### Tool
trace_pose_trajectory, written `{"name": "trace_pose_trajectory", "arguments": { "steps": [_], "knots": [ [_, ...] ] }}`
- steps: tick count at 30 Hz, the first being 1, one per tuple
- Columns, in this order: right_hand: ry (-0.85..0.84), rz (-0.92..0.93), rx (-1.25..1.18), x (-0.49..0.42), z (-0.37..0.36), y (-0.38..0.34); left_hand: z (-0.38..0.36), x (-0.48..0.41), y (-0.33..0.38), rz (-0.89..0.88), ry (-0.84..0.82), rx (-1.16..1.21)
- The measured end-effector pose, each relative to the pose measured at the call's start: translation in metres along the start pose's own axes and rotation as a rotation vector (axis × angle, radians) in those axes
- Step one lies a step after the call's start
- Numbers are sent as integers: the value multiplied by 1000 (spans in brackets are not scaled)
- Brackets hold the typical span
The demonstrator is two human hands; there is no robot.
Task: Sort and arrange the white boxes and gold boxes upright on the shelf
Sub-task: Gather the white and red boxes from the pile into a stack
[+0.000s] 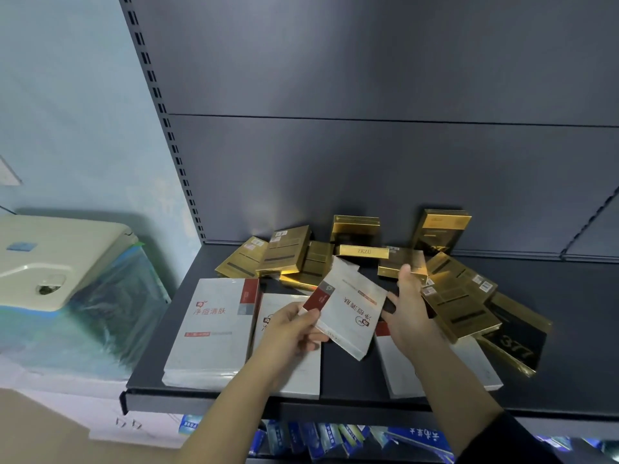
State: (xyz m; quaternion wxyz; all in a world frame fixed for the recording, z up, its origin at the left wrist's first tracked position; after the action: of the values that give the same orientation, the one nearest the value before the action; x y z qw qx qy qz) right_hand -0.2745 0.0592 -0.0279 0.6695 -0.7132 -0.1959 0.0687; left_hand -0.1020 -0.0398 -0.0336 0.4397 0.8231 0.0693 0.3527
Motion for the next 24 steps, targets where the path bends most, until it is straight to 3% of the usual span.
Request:
{"name": "trace_pose_trajectory", "arguments": {
  "steps": [6, 8, 11, 14, 18, 24],
  "knots": [
    [-132, -227, -224, 19, -29, 13, 25, 19, -12, 3, 27, 46],
    [-182, -250, -189, 25, -40, 21, 30, 30, -12, -37, 155, -249],
    [-250, -265, -156, 36, -53, 32, 31, 54, -5, -266, 449, -929],
    [-273, -217, -104, 46, -57, 40, 26, 73, -6, -294, 733, -1285],
    [-338, -188, -79, 53, -64, 50, 28, 76, -14, -196, 871, -1398],
    [-410, -166, 50, 66, -74, 53, 32, 69, -21, -256, 864, -1427]
  ]
}}
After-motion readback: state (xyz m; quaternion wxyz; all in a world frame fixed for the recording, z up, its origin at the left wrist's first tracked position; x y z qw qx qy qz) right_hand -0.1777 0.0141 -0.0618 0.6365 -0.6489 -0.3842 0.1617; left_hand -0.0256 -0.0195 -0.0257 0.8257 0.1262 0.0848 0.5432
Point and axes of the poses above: each hand's wrist, its own x-axis away from the middle knuckle, its own z-axis out of the back of the hand, y = z × x, the point moved 4 cm from there along -x, towards the middle knuckle, and after that the axes turned 13 degrees about z, right-handed, at the moved point
